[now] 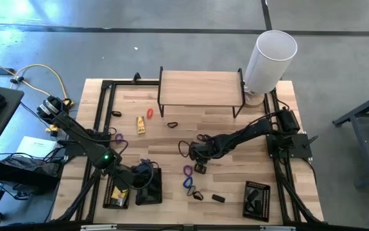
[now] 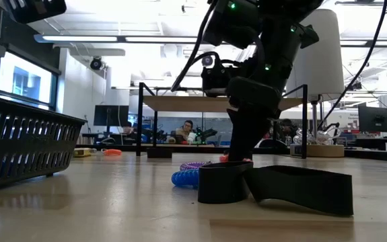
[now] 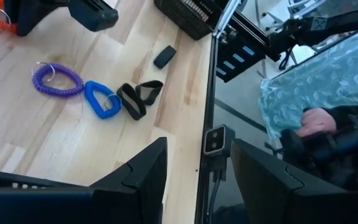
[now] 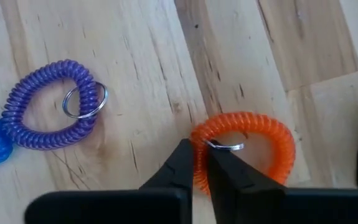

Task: Pick & Place Office Desk Supplies
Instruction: Put the orange spring key chain into the middle black basket

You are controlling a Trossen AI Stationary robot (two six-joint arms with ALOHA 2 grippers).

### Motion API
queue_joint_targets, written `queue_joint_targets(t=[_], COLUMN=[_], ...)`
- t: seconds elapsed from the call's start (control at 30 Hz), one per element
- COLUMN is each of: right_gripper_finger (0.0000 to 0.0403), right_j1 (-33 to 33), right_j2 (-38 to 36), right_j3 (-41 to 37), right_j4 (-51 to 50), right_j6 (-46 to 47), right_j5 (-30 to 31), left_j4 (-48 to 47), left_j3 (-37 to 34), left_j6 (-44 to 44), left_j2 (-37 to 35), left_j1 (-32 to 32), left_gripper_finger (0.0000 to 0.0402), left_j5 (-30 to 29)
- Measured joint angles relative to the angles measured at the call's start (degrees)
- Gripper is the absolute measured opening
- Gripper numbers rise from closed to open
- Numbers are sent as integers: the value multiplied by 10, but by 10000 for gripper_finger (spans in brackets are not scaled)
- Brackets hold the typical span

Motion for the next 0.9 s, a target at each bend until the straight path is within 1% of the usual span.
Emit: queue_joint_targets(t=[0.17, 0.27, 0.33, 0.4, 0.5, 0.6, 0.73, 0.8, 0.9], right_gripper_finger=[8, 6, 5, 4, 3, 3, 3, 3, 3], right_j1=[1, 9, 17, 29, 53, 73, 92, 101, 106], right_j2=[-27, -62, -96, -131, -174, -214, -259, -268, -269], right_j3=[3, 11, 25, 38, 44, 48, 49, 48, 49], right_j4=[-24, -79, -70, -76, -68, -35, -3, 9, 84], right_j6=[11, 14, 22, 26, 31, 53, 100, 117, 127], right_j5=[-1, -18, -28, -29, -42, -79, -78, -83, -120], left_j4=[13, 13, 20, 32, 65, 108, 158, 175, 189], left_j3=[0, 0, 0, 0, 0, 0, 0, 0, 0], left_j6=[16, 22, 34, 73, 177, 325, 519, 585, 645], left_j2=[0, 0, 0, 0, -2, -3, -3, -3, -3], left_j1=[6, 16, 24, 33, 47, 62, 76, 86, 106], left_gripper_finger=[172, 172, 172, 172, 172, 172, 172, 172, 172], left_j5=[-10, -10, -11, -11, -10, -11, -11, -11, -11])
